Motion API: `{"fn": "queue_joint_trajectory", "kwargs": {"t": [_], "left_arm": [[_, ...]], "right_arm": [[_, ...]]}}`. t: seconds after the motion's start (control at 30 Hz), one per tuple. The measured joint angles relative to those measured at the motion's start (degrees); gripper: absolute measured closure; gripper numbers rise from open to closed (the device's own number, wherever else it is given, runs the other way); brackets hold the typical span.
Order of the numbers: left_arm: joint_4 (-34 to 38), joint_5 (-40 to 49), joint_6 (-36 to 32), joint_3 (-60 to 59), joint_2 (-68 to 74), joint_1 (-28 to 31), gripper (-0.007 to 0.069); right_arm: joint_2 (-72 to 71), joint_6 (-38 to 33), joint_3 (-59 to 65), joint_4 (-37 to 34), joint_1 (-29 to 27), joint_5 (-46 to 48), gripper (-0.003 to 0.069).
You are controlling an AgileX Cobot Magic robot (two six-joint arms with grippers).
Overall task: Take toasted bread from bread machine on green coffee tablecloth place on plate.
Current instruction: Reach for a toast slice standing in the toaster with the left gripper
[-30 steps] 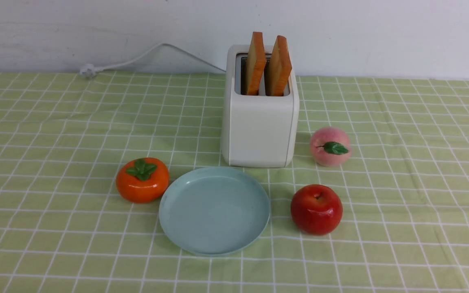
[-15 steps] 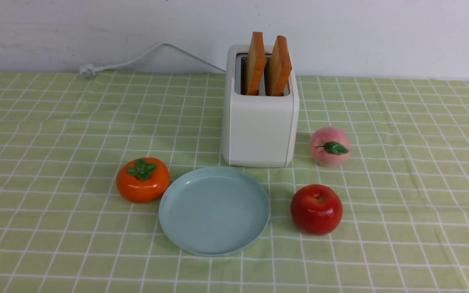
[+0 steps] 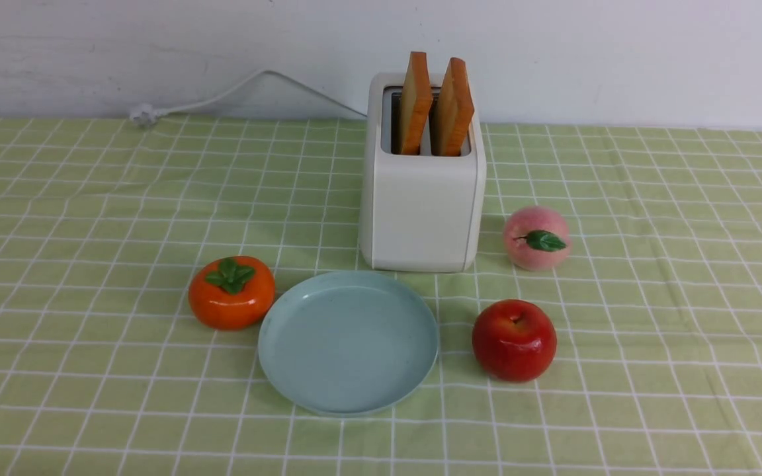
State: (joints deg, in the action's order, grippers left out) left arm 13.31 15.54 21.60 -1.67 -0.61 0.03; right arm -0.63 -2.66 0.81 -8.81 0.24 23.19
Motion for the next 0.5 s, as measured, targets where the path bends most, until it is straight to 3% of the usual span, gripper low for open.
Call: {"fn": "queue_joint_trajectory", "kwargs": {"t": [0.3, 0.5], "left_arm": [[13.6, -11.17, 2.04, 0.0, 0.0, 0.0, 0.0407], [16.58, -14.83, 1.52, 0.0, 0.0, 0.0, 0.0409]], "right_arm": [[0.0, 0.0, 0.0, 0.0, 0.0, 0.0, 0.0419], [0.0, 0.0, 0.0, 0.0, 0.0, 0.0, 0.0419]]}}
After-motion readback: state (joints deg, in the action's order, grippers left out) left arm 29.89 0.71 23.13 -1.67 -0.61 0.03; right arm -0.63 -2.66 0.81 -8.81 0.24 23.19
